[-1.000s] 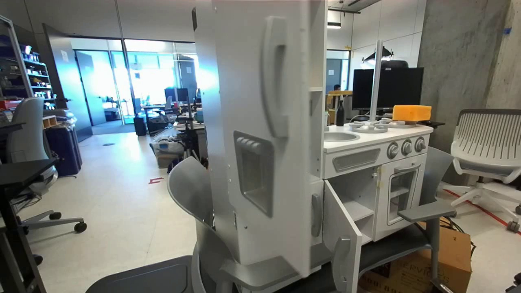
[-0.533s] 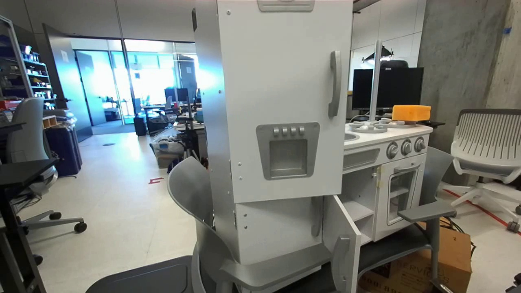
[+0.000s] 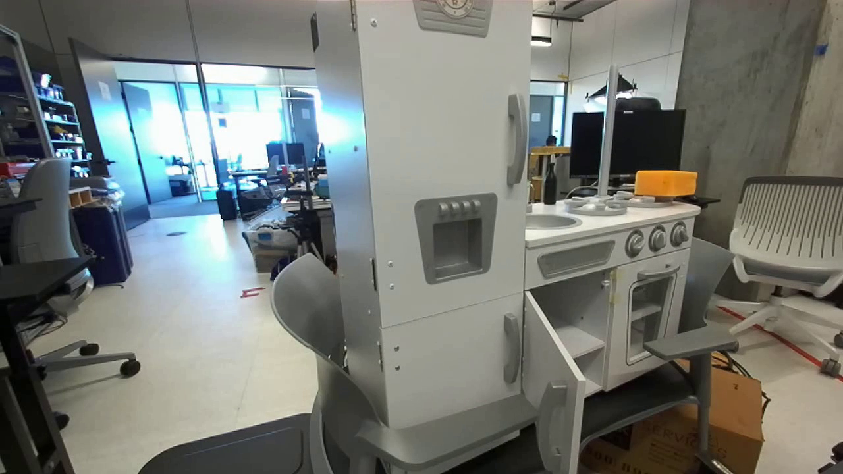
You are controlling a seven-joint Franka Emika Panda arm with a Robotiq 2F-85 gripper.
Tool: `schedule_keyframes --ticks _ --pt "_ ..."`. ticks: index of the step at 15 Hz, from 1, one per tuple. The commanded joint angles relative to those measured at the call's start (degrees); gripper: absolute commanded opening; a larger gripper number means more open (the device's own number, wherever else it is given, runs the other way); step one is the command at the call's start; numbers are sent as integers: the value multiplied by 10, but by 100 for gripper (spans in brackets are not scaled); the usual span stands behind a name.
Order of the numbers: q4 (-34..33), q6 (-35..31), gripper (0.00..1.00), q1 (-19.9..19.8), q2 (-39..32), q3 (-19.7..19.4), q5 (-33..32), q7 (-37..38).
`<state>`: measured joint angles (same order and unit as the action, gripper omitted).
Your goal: Put the green objects into the cupboard then close the cupboard.
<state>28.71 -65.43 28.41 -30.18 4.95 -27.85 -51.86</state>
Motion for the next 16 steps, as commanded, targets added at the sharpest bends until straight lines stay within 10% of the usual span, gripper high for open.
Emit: schedule_keyframes --ticks 1,16 --pt "-22 97 100 3 22 -15 5 -49" --pt "10 177 100 16 -1 -13 20 40"
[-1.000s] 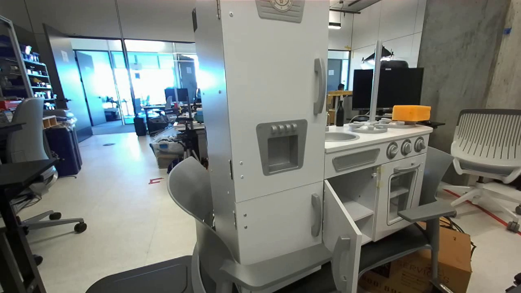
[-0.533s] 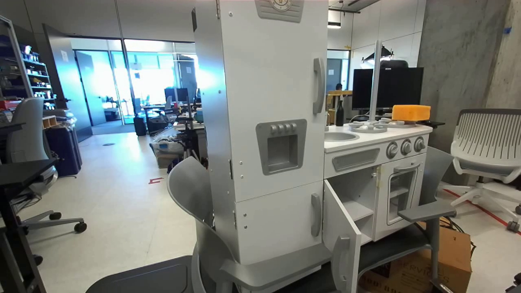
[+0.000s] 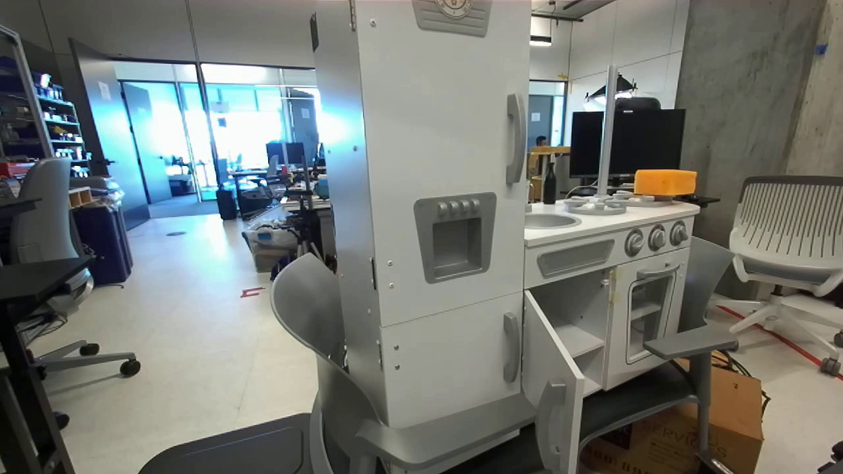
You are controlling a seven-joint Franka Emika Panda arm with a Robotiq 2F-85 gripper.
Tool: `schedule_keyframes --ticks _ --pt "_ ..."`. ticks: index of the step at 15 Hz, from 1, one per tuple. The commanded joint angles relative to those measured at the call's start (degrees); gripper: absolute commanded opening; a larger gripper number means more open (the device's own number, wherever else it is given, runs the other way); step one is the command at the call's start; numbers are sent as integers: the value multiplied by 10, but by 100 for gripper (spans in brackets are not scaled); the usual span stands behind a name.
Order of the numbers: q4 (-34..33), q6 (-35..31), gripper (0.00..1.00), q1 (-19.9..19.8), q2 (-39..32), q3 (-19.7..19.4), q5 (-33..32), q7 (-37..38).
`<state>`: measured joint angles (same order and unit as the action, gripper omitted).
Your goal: Put the green objects into the cupboard then close the cupboard.
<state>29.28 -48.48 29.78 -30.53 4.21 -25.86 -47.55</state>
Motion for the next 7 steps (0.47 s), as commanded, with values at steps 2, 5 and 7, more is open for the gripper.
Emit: schedule_keyframes --ticks 2,5,7 --pt "10 9 100 3 2 -5 -3 -7" --pt "11 1 100 2 -2 -2 0 0" --pt "14 1 100 2 -2 -2 -2 0"
